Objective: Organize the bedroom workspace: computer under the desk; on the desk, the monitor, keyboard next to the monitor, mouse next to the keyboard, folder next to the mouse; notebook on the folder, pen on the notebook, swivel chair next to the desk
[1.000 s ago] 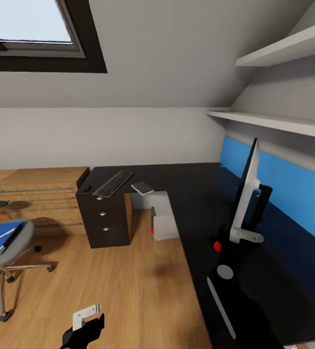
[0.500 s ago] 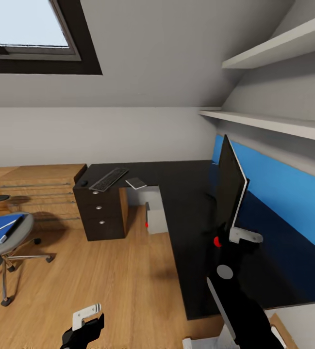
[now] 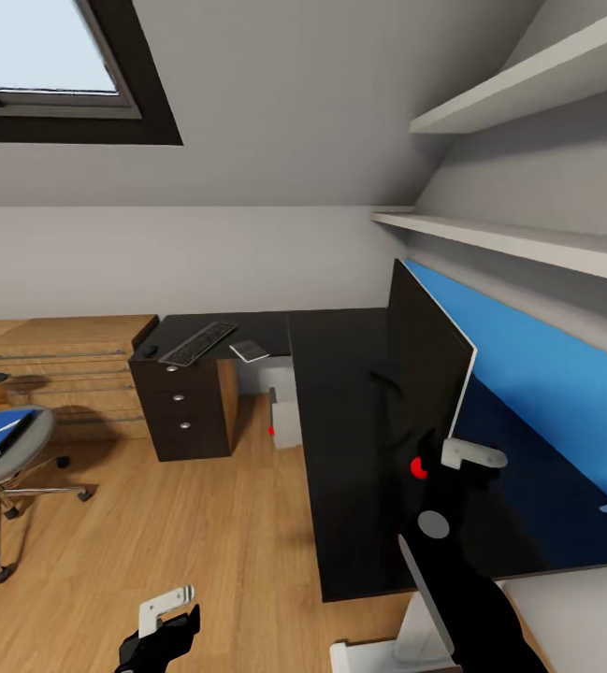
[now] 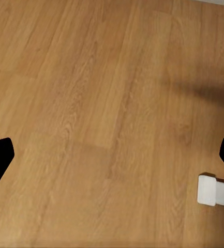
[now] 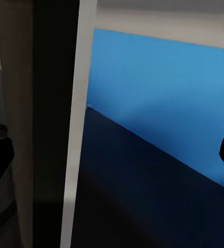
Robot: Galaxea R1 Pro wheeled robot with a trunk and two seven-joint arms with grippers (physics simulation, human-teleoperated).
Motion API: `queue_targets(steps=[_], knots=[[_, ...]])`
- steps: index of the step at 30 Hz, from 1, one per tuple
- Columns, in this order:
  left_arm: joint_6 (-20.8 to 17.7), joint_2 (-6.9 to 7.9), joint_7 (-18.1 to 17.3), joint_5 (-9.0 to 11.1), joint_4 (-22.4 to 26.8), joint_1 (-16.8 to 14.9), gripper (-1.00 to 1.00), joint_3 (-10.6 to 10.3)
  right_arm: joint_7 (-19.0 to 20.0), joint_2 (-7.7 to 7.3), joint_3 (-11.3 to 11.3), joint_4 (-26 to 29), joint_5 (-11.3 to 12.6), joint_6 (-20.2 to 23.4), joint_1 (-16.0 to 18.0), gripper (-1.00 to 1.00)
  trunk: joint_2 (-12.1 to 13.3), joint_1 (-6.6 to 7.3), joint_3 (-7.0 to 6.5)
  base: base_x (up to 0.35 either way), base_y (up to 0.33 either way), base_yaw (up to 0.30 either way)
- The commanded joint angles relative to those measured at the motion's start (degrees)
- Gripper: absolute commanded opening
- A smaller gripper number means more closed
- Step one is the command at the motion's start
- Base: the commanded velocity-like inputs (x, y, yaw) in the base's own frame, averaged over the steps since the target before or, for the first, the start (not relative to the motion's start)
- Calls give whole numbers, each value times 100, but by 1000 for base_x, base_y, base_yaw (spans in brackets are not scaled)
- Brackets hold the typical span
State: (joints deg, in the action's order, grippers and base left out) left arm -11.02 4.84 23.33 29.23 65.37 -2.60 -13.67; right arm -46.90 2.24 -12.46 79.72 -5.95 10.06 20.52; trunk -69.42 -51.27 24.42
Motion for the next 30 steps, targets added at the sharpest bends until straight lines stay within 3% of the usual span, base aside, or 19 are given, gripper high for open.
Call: queue_targets(steps=[1,30], knots=[[-15,8,49,39,10,-4,100,-19,-23,-1,-3,3,-47,56,4,100,-4,0,6,1,-39,0],[-15,0,57,36,10,-4,100,-39,67,5,-55,31,-29,32,4,100,-4,0,11,-26,-6,0]])
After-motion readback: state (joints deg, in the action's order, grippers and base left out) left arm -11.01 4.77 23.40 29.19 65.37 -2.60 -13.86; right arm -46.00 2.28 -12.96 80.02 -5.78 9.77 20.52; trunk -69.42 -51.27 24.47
